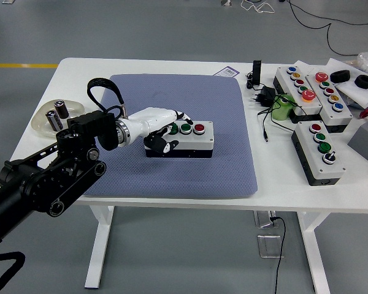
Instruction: Pick up the button,place it on the desk,press the button,press the button
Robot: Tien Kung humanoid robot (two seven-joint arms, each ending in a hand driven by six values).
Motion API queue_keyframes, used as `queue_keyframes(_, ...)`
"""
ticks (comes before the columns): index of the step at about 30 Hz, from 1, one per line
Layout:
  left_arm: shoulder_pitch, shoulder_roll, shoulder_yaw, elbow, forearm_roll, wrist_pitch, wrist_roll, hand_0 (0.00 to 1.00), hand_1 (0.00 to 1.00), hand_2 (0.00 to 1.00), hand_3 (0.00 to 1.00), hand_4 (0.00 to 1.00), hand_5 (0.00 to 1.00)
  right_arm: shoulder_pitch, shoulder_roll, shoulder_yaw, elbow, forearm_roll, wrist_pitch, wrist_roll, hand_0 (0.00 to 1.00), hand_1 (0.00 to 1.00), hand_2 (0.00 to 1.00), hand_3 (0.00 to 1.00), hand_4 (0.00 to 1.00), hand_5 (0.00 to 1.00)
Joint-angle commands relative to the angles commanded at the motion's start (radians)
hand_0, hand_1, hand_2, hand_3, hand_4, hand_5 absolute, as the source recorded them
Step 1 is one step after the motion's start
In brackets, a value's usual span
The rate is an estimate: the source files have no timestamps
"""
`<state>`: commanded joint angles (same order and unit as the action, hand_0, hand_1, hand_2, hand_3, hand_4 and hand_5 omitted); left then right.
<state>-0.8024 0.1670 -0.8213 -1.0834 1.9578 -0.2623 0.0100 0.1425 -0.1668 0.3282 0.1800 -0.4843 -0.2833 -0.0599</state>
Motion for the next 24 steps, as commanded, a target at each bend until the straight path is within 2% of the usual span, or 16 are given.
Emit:
queue_keyframes(14, -0.031, -0.041, 0.039, 0.086, 0.0, -0.011, 0.0, 0.002, 0.002, 0.035, 0.842, 0.546, 0.002, 0.0, -0.002, 0.001, 0.0, -0.004, 0.0, -0.001, 0.642, 0.527, 0.546, 0.633, 0.238, 0.245)
queue_keyframes(24, -0.038, -0.055, 0.045, 0.094, -0.006, -0.007, -0.002, 0.002, 0.002, 0.034, 0.842, 0.543, 0.002, -0.004, -0.003, -0.001, 0.0, -0.005, 0.0, -0.001, 0.642, 0.527, 0.546, 0.633, 0.239, 0.245)
